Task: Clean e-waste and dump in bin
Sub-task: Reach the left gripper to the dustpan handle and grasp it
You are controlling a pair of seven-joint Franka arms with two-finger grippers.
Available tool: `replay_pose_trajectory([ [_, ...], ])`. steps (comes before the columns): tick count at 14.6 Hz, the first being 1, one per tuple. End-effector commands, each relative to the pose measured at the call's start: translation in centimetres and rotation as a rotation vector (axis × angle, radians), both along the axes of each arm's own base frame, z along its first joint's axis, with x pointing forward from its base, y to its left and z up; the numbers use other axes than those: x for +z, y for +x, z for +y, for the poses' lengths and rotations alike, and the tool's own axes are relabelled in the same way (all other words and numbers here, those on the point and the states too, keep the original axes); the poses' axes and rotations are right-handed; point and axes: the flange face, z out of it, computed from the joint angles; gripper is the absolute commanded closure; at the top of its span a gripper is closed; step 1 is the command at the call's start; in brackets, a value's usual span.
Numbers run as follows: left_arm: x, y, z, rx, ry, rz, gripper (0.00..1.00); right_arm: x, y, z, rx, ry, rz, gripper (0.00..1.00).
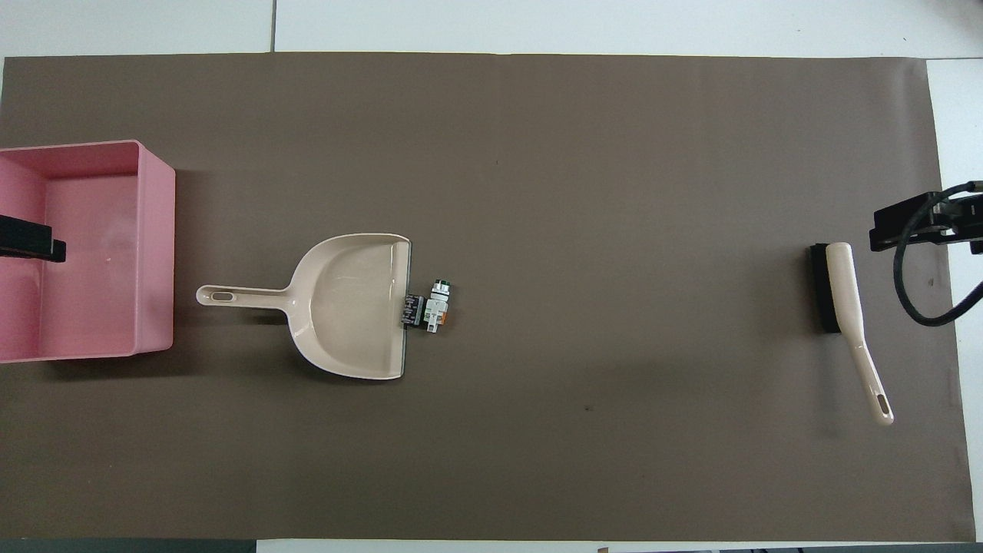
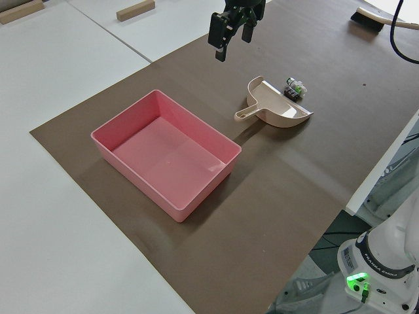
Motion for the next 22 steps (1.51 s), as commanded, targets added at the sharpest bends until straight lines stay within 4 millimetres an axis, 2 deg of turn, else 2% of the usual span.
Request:
replay_pose_trajectory([
  [1,0.1,-0.2,-0.1,0.017,0.023,-0.024,0.01,-0.1,0.0,-0.5,0.003,0.0,0.009,0.0],
  [7,0.0,-0.2,-1.1,0.001,0.059,-0.022,0.01,-0.7,-0.3,-0.5,0.003,0.004,0.021,0.0],
  [9,0.0,-0.3,-1.1,0.006,0.057,-0.022,0.01,-2.2,-1.2,-1.5,-0.008,0.007,0.048,0.0],
  [11,0.0,-0.3,-1.2,0.006,0.056,-0.024,0.01,-6.2,-2.9,-3.5,-0.025,0.013,0.0,0.0],
  [13,0.2,-0.1,-1.4,-0.014,0.058,-0.039,0.01,-11.3,-5.1,-4.6,0.003,0.022,-0.022,0.0],
  [14,0.3,0.2,-1.8,-0.051,0.056,-0.062,0.01,-13.6,-6.3,-6.0,-0.003,0.026,-0.005,0.0],
  [17,-0.3,0.6,-4.4,-0.301,0.062,-0.086,0.01,-19.2,-7.2,-9.6,0.031,0.04,0.038,0.0],
  [18,-0.5,0.7,-5.0,-0.394,0.063,-0.099,0.01,-21.0,-7.4,-10.3,0.034,0.04,0.032,0.0],
  [20,-2.1,0.7,-6.5,-0.581,0.071,-0.114,0.01,-24.0,-8.2,-10.8,0.026,0.043,0.039,0.0],
  [22,-4.1,0.1,-8.0,-0.765,0.072,-0.097,0.01,-26.0,-9.1,-11.9,0.046,0.049,0.043,0.0],
])
